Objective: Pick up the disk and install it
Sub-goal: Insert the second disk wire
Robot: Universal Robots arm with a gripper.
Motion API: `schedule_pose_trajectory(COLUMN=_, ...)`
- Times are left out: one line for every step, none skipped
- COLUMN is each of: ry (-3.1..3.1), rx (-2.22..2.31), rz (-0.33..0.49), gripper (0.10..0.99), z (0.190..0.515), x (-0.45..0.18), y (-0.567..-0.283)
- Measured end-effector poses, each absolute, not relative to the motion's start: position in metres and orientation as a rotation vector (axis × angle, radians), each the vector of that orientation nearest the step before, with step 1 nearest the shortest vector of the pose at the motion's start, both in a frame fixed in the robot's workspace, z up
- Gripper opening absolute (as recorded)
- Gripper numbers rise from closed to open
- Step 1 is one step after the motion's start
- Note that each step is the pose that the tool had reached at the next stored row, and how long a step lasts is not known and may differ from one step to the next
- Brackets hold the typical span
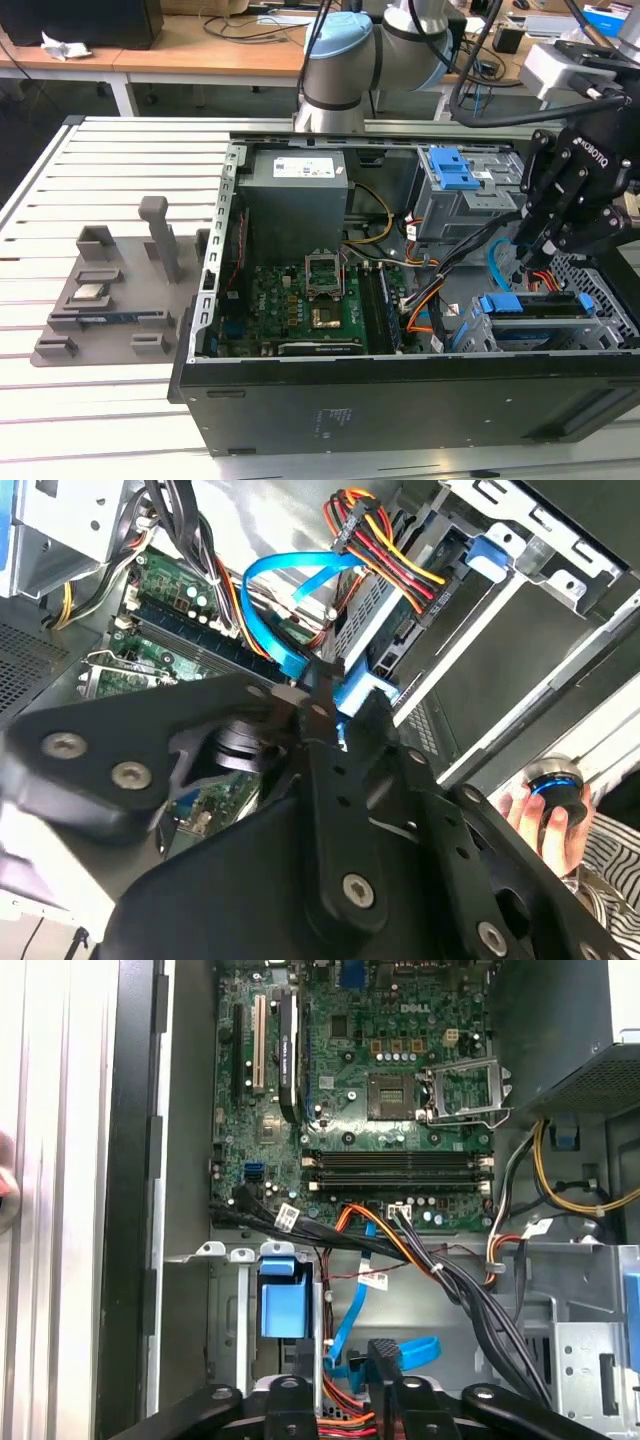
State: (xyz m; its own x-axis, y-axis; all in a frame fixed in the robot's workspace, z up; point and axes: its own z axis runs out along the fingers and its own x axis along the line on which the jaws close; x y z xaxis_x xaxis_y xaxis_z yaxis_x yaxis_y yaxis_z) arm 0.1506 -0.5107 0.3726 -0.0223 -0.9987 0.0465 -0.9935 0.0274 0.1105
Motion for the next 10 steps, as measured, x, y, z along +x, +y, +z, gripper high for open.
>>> schedule_pose_trajectory(ry=-2.169, rx=2.116, rz=-0.071, gripper=0.278, z=0.372, x=0.150, y=-0.511)
schedule_pose_trajectory(ry=-2.169, rx=2.116, rz=-0.071, gripper=0.161, z=0.372, x=0.150, y=-0.511)
schedule_pose_trajectory(ry=-2.169, rx=2.116, rz=-0.071, gripper=0.161, z=0.372, x=0.150, y=-0.511)
schedule_pose_trajectory(ry=-2.169, rx=2.116, rz=-0.071, gripper=0.161, z=0.372, x=0.150, y=-0.512)
schedule_pose_trajectory(ry=-2.168, rx=2.115, rz=-0.069, gripper=0.161, z=0.372, x=0.150, y=-0.516)
schedule_pose_trajectory(ry=-2.168, rx=2.115, rz=-0.068, gripper=0.161, z=0.371, x=0.150, y=-0.521)
schedule_pose_trajectory(ry=-2.168, rx=2.114, rz=-0.068, gripper=0.161, z=0.370, x=0.151, y=-0.525)
schedule_pose_trajectory(ry=-2.168, rx=2.114, rz=-0.068, gripper=0.161, z=0.369, x=0.152, y=-0.526)
schedule_pose_trajectory(ry=-2.167, rx=2.114, rz=-0.068, gripper=0.161, z=0.368, x=0.154, y=-0.526)
schedule_pose_trajectory(ry=-2.167, rx=2.114, rz=-0.068, gripper=0.161, z=0.366, x=0.156, y=-0.527)
